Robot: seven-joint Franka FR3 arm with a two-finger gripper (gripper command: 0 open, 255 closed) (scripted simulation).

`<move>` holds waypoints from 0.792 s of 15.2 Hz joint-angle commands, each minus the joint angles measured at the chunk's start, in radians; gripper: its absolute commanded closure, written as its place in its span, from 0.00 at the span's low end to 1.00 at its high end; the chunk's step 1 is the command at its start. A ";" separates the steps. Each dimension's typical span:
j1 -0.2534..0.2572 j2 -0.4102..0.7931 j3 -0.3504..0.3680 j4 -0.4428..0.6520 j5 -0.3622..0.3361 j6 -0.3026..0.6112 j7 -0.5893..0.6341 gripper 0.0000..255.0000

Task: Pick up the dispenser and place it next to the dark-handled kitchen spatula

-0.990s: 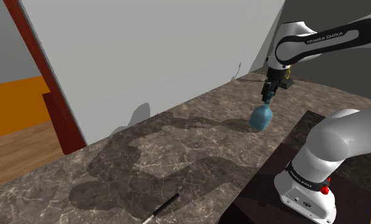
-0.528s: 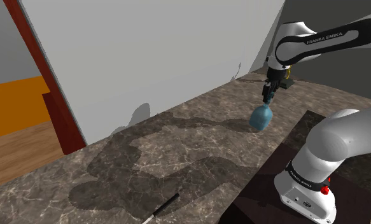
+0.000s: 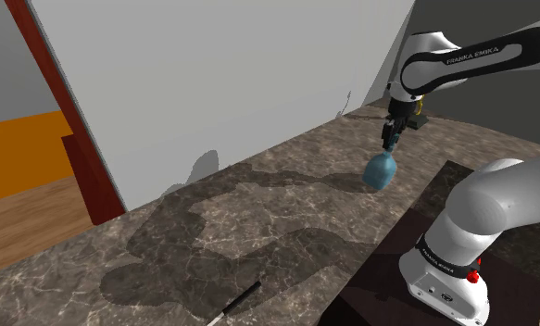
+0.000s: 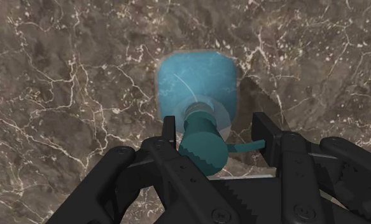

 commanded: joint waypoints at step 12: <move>0.009 -0.050 0.037 0.130 0.032 -0.179 -0.014 1.00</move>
